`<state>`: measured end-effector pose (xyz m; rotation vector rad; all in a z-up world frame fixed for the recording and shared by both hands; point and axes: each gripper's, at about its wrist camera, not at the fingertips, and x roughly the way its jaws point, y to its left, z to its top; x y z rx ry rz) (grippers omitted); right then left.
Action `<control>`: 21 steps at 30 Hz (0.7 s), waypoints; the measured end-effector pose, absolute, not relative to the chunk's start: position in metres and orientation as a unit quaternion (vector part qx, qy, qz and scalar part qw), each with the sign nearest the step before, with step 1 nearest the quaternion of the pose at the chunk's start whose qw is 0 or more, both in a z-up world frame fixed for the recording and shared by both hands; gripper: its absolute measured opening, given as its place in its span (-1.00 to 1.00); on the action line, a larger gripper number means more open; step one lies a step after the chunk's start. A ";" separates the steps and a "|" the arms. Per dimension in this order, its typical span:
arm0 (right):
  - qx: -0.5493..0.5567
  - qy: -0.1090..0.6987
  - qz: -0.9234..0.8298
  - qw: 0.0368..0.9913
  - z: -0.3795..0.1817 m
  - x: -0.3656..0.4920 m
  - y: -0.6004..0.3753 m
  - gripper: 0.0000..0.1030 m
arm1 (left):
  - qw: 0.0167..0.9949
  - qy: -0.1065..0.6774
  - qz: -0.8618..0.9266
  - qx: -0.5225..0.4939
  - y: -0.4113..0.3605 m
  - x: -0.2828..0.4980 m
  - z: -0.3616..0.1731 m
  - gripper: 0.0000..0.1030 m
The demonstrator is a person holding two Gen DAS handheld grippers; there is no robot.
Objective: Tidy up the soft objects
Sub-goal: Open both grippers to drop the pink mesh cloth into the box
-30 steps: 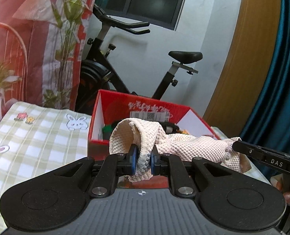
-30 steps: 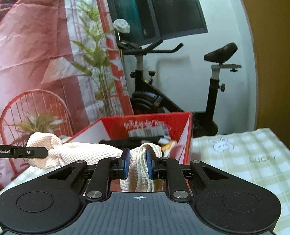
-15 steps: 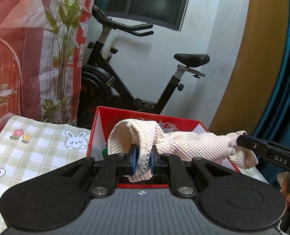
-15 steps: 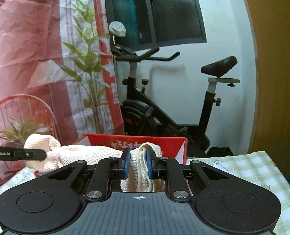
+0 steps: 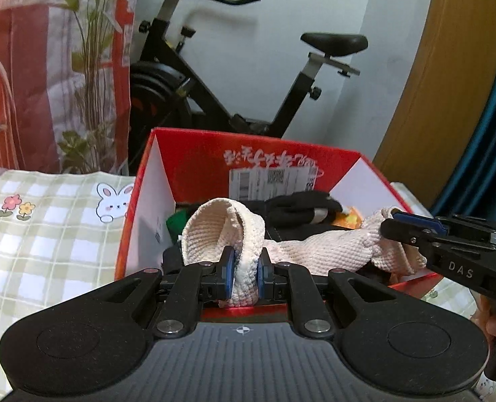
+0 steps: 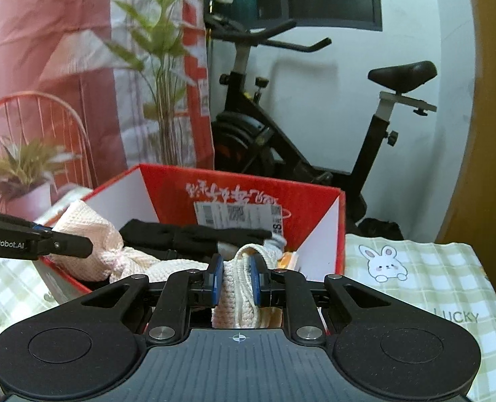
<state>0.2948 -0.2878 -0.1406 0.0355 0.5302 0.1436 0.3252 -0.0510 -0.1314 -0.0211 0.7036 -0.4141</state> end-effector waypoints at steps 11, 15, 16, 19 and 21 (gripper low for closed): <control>0.010 0.259 0.063 0.964 -0.140 0.288 -0.289 -0.37 | 0.927 0.326 -0.185 0.028 -0.057 0.318 -0.123 0.60; 0.009 0.252 0.056 0.966 -0.133 0.283 -0.288 0.11 | 0.937 0.301 -0.175 0.034 -0.055 0.310 -0.112 1.00; 0.011 0.249 0.054 0.967 -0.131 0.281 -0.288 0.20 | 0.938 0.299 -0.171 0.033 -0.054 0.308 -0.110 1.00; 0.014 0.244 0.050 0.968 -0.124 0.277 -0.290 0.42 | 0.939 0.303 -0.159 0.031 -0.051 0.305 -0.104 1.00; 0.013 0.241 0.046 0.969 -0.119 0.274 -0.290 0.65 | 0.940 0.305 -0.149 0.032 -0.048 0.303 -0.100 1.00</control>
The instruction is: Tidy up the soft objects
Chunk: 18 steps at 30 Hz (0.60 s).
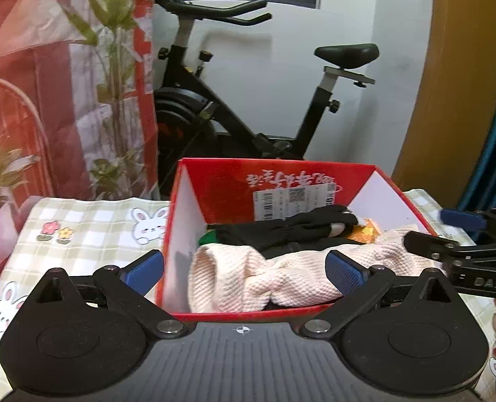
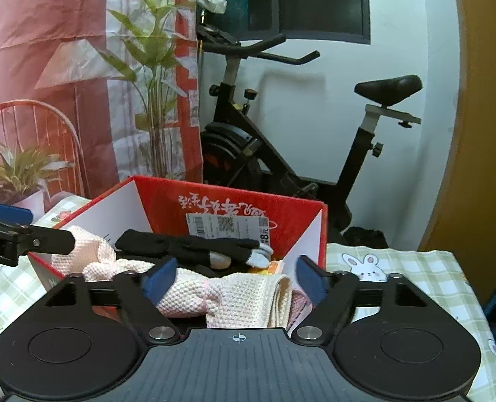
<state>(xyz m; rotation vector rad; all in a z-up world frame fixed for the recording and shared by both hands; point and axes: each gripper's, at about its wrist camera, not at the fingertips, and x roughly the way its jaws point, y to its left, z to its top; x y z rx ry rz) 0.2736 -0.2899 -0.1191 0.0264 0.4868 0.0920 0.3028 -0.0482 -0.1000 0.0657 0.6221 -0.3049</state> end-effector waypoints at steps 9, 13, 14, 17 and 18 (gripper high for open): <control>0.032 0.224 0.031 0.974 -0.093 0.257 -0.292 0.99 | 0.954 0.276 -0.120 0.007 -0.030 0.280 -0.075 1.00; 0.044 0.217 0.026 0.975 -0.081 0.247 -0.292 0.99 | 0.958 0.267 -0.100 0.018 -0.030 0.269 -0.062 1.00; 0.044 0.216 0.025 0.975 -0.077 0.244 -0.292 0.99 | 0.960 0.264 -0.094 0.023 -0.030 0.266 -0.059 1.00; 0.051 0.210 0.024 0.976 -0.063 0.234 -0.292 0.99 | 0.965 0.250 -0.068 0.048 -0.031 0.254 -0.045 1.00; 0.056 0.208 0.026 0.976 -0.058 0.230 -0.293 0.99 | 0.967 0.240 -0.067 0.053 -0.031 0.248 -0.039 1.00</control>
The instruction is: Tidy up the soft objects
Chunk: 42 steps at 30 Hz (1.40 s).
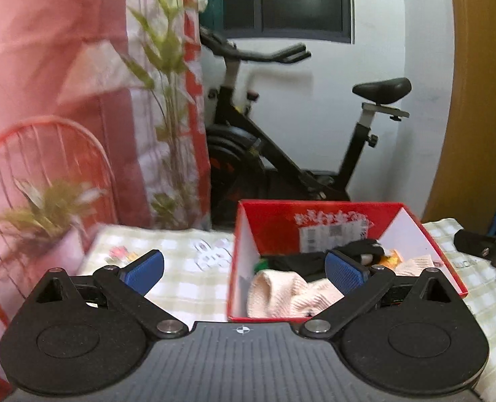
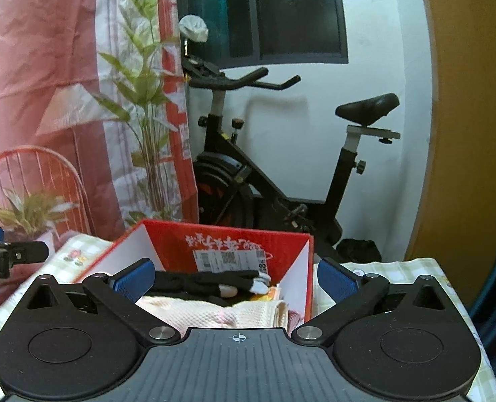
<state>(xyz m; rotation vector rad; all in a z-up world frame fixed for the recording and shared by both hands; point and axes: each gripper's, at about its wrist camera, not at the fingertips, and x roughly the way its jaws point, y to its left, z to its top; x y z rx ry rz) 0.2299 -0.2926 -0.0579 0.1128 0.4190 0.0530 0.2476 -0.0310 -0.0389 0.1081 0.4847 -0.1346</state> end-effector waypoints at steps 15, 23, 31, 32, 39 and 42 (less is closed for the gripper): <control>0.057 0.161 -0.003 0.985 0.030 0.142 -0.285 0.99 | 0.983 0.175 -0.055 0.021 -0.008 0.159 0.051 1.00; 0.048 0.152 -0.008 0.987 0.048 0.110 -0.278 0.99 | 0.985 0.164 -0.061 0.007 -0.003 0.136 0.069 1.00; 0.049 0.154 -0.005 0.987 0.052 0.102 -0.275 0.99 | 0.985 0.164 -0.051 0.010 -0.001 0.131 0.068 1.00; 0.050 0.154 -0.006 0.987 0.052 0.101 -0.275 0.99 | 0.985 0.166 -0.050 0.010 -0.001 0.131 0.068 1.00; 0.054 0.156 -0.009 0.986 0.051 0.102 -0.277 0.99 | 0.984 0.169 -0.047 0.012 -0.001 0.131 0.066 1.00; 0.055 0.157 -0.009 0.986 0.050 0.103 -0.278 0.99 | 0.984 0.169 -0.047 0.012 -0.001 0.131 0.066 1.00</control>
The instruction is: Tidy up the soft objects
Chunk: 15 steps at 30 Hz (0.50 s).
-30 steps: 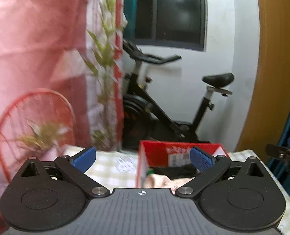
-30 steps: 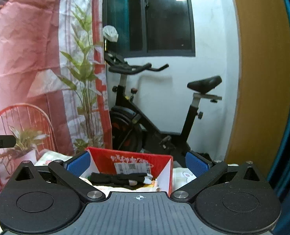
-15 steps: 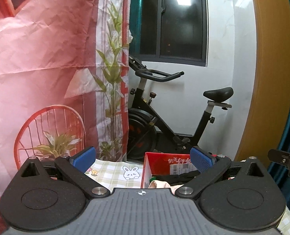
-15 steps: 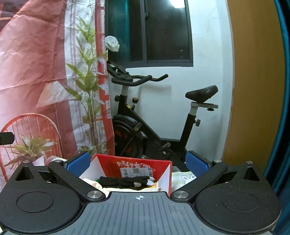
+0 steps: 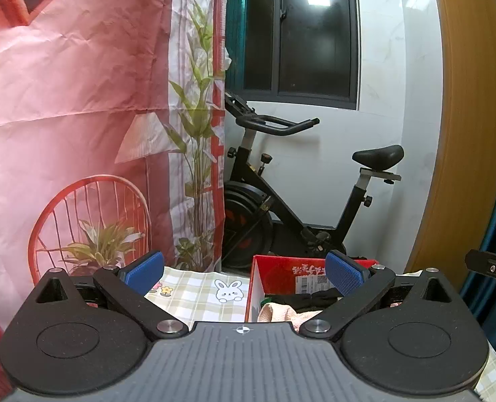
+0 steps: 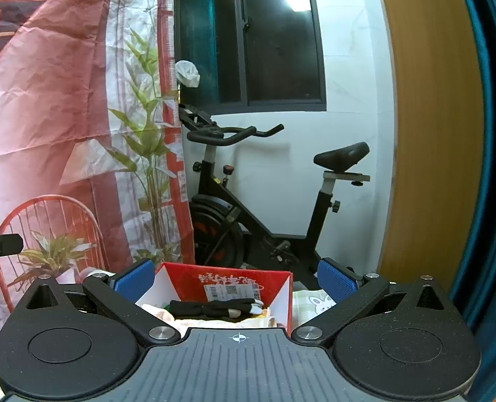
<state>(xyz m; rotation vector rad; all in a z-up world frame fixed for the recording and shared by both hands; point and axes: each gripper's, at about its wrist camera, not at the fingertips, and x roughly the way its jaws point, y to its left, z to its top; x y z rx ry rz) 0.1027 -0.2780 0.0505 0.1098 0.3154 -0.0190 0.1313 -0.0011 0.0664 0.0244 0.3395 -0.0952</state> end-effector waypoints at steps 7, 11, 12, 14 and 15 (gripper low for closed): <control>0.056 0.160 -0.012 0.985 0.046 0.105 -0.280 0.99 | 0.984 0.173 -0.050 0.012 0.000 0.133 0.063 1.00; 0.056 0.160 -0.011 0.985 0.046 0.105 -0.280 0.99 | 0.983 0.174 -0.051 0.012 0.001 0.135 0.062 1.00; 0.055 0.161 -0.011 0.985 0.045 0.105 -0.281 0.99 | 0.983 0.174 -0.051 0.012 0.001 0.135 0.061 1.00; 0.056 0.162 -0.012 0.985 0.044 0.105 -0.281 0.99 | 0.983 0.174 -0.052 0.012 0.001 0.135 0.062 1.00; 0.055 0.162 -0.011 0.985 0.044 0.105 -0.281 0.99 | 0.983 0.175 -0.052 0.012 0.001 0.135 0.061 1.00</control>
